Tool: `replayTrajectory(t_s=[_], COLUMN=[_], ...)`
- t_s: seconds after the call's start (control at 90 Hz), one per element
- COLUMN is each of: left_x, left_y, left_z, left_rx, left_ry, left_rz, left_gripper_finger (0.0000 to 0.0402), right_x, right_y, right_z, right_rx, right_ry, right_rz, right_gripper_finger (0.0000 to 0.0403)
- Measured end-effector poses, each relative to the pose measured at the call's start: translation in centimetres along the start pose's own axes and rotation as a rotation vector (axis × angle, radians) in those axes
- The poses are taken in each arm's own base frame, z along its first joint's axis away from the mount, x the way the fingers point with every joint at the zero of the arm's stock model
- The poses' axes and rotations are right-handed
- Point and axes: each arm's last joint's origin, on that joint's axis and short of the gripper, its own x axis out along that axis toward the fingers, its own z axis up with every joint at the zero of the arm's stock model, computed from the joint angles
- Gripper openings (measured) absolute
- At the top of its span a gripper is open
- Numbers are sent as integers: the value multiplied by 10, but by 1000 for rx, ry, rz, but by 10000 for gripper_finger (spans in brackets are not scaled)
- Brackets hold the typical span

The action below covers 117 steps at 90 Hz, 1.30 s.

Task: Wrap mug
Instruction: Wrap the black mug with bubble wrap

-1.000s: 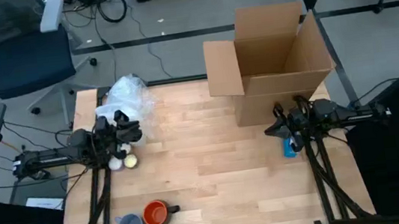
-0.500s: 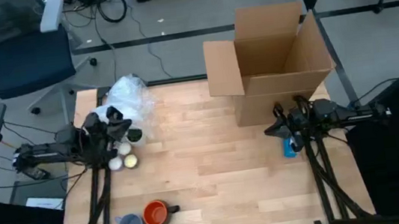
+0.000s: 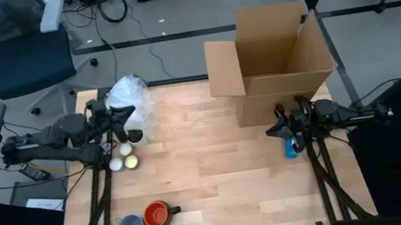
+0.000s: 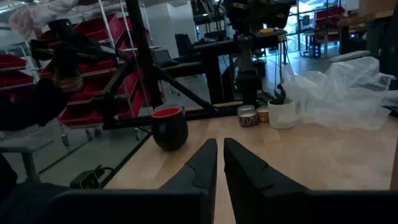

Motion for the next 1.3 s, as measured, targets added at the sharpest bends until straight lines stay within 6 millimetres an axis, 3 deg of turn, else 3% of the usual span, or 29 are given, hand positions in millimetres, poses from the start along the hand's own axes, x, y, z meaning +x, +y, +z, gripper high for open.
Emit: replayTrajectory(t_s=[0.2, 0.433, 0.689, 0.911, 1.122, 1.3], left_x=[-6, -7, -5, 7, 26, 46], left_y=[5, 5, 4, 12, 21, 16], left_z=[13, 35, 61, 57, 47, 44], left_rx=[-70, -126, -72, -167, -146, -96], left_ry=[63, 107, 241, 444, 653, 775], left_rz=[234, 355, 525, 655, 799, 662], left_gripper_finger=[0, 0, 0, 0, 3, 33], right_x=[0, 0, 0, 0, 0, 0], right_y=[0, 0, 0, 0, 0, 0], right_z=[0, 0, 0, 0, 0, 0], right_rx=[0, 0, 0, 0, 0, 0], right_ry=[0, 0, 0, 0, 0, 0], right_rz=[0, 0, 0, 0, 0, 0], right_gripper_finger=[7, 7, 7, 7, 7, 7])
